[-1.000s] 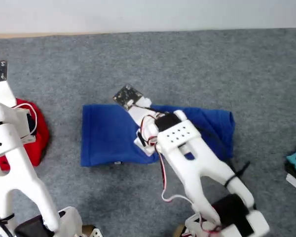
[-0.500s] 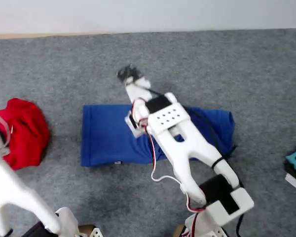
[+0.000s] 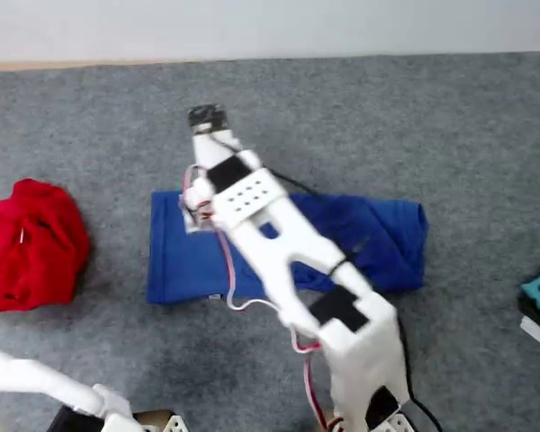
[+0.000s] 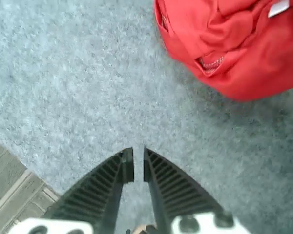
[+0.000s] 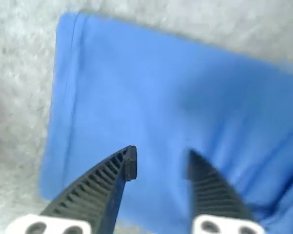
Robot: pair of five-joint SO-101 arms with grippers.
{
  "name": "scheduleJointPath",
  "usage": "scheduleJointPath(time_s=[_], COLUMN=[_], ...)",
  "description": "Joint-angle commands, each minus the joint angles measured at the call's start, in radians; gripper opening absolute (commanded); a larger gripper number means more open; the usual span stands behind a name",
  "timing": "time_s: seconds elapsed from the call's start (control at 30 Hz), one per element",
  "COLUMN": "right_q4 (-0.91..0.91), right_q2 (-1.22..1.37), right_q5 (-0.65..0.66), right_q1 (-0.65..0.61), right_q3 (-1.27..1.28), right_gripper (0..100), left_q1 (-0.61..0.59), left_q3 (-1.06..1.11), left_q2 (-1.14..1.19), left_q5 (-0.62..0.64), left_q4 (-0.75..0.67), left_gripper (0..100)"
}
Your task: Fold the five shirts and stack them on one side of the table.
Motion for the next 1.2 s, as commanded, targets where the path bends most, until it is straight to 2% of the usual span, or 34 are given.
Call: scheduleJointPath(time_s=[0.0,0.2,0.37,0.67,1.17], right_q4=[0.116,0.185,0.219,0.142,0.111], right_q2=[0.087,0.285,0.427,0.584,0.757], right_q5=[-0.034,-0.031,-0.029,-0.002,0.000], right_q1=[-0.065,-0.122,-0.147,-0.200,-0.219], right_q3=[-0.270,-0.617,-0.773,-0.914,-0.918], right_gripper=[25.5,25.3,25.5,25.5,25.2], left_q1=[-0.005,-0.011,-0.011,-0.012,-0.012], left_q3=[0.005,0.048,0.077,0.097,0.097], left_q2=[-0.028,-0.028,-0.029,-0.029,-0.029], left_q5=[-0.006,-0.005,-0.005,-0.005,-0.005], left_q4=[-0.009,-0.037,-0.037,-0.037,-0.037], left_gripper=[5,5,5,5,5])
